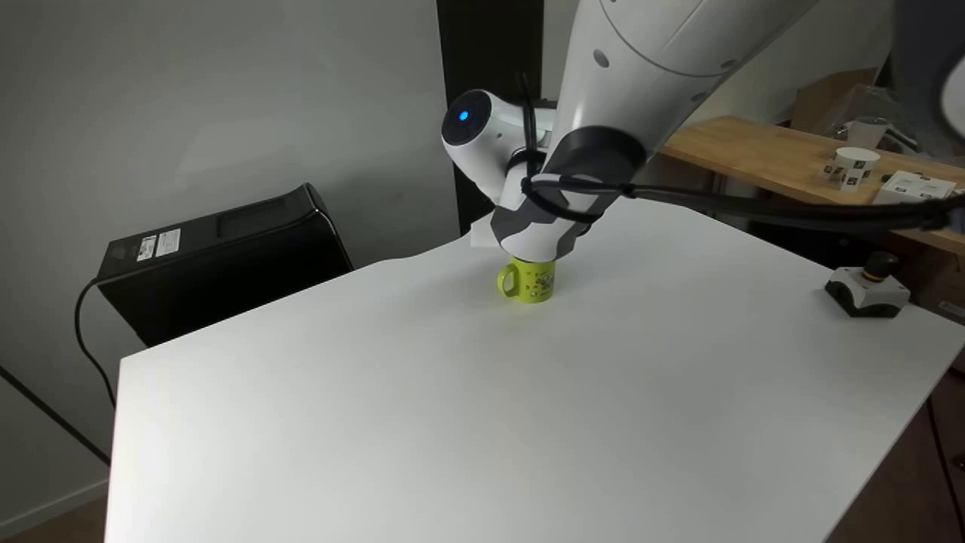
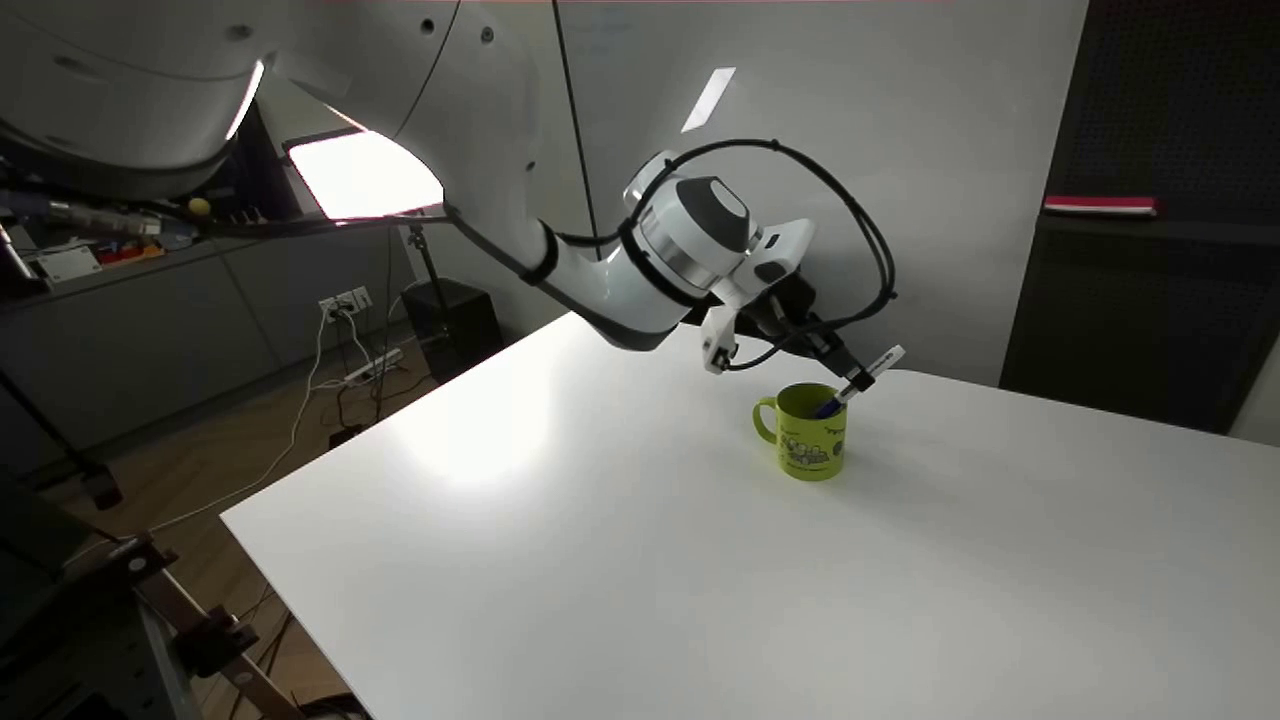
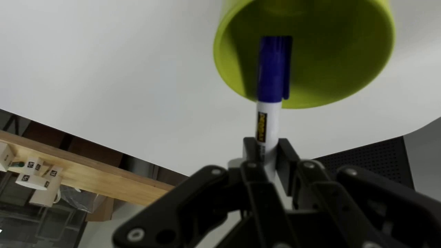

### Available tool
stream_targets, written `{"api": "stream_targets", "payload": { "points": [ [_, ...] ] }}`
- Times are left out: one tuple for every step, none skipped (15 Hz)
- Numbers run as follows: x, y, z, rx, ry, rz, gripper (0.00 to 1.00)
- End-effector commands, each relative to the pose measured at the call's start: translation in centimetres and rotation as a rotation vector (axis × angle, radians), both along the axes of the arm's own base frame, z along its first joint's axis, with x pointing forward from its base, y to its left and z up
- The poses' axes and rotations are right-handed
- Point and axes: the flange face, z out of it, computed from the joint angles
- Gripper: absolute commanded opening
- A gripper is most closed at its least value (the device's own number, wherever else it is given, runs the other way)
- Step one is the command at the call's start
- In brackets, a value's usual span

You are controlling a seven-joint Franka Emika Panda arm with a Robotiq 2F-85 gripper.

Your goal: Put the marker in the cup

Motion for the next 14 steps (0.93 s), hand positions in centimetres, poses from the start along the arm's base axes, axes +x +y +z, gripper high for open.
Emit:
{"api": "stream_targets", "payload": {
  "points": [
    [0.69, 0.23, -0.54, 0.027, 0.009, -0.041, 0.04],
    [0.7, 0.32, -0.68, 0.031, 0.017, -0.043, 0.04],
    [0.71, 0.38, -0.76, 0.033, 0.023, -0.044, 0.04],
    [0.78, 0.43, -0.82, 0.036, 0.025, -0.045, 0.04],
    [0.84, 0.43, -0.84, 0.035, 0.025, -0.046, 0.04],
    [0.9, 0.42, -0.86, 0.033, 0.026, -0.045, 0.04],
    [0.98, 0.38, -0.84, 0.028, 0.024, -0.044, 0.04],
    [1.04, 0.32, -0.81, 0.026, 0.025, -0.046, 0.04],
    [1.1, 0.26, -0.76, 0.021, 0.023, -0.046, 0.04],
    [1.15, 0.22, -0.74, 0.016, 0.022, -0.047, 0.04],
    [1.18, 0.18, -0.7, 0.017, 0.024, -0.055, 0.04],
    [1.12, 0.19, -0.68, 0.026, 0.038, -0.062, 0.04],
    [1.16, 0.17, -0.67, 0.024, 0.038, -0.066, 0.04],
    [1.09, 0.24, -0.68, 0.026, 0.046, -0.065, 0.04]
  ]
}}
